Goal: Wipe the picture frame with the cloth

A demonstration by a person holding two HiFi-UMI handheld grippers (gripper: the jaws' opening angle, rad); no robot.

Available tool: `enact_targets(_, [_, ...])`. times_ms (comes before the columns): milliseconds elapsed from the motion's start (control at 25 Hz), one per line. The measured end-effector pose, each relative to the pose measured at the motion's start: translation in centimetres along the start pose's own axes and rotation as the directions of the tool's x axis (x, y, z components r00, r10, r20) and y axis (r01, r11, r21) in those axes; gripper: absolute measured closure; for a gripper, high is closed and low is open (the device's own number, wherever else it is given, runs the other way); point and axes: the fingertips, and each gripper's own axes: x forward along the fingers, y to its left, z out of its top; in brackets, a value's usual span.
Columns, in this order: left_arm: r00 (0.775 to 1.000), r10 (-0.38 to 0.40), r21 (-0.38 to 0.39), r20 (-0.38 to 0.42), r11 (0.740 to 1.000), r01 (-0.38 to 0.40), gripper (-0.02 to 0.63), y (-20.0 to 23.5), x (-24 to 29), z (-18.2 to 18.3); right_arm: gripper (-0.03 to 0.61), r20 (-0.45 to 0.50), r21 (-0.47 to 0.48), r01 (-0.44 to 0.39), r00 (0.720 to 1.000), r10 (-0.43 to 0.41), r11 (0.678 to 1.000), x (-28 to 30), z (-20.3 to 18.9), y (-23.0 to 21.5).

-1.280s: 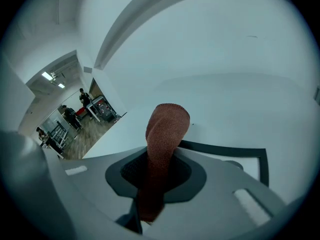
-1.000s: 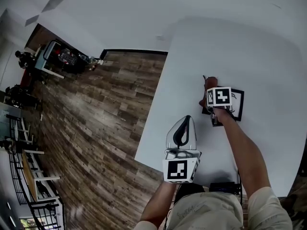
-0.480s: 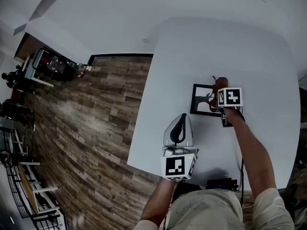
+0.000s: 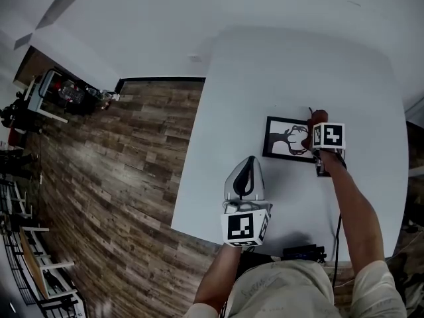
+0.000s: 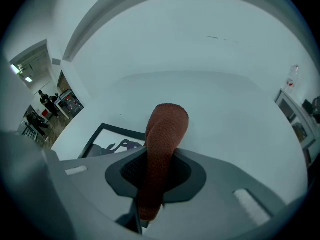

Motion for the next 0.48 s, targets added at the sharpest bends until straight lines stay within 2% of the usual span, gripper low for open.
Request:
enact_targets(160, [1.000,-0.001,0.001,0.004,1.000,0.001,0.614,0.1,-0.3,0.3,0.488,0.025,0.022,-0.045,0.999,0.045,0.999,-0.6,0.2,2.4])
enact_targets(400, [1.000,0.016,0.004,0.012,1.000,-0.016,0.614,0.4,-0.7,1.3,0.488,0.033,-0.036,-0.234,0.971,0.235,0.972,-1.1,0.3,13.7])
enact_targets(480, [1.000,0.017,0.007,0.010,1.000,-0.017,0.614,0.6,-0.9,1.5,0.488,0.013,-0.059,-0.265,0.964,0.266,0.963,-0.8,-0.2,16.8])
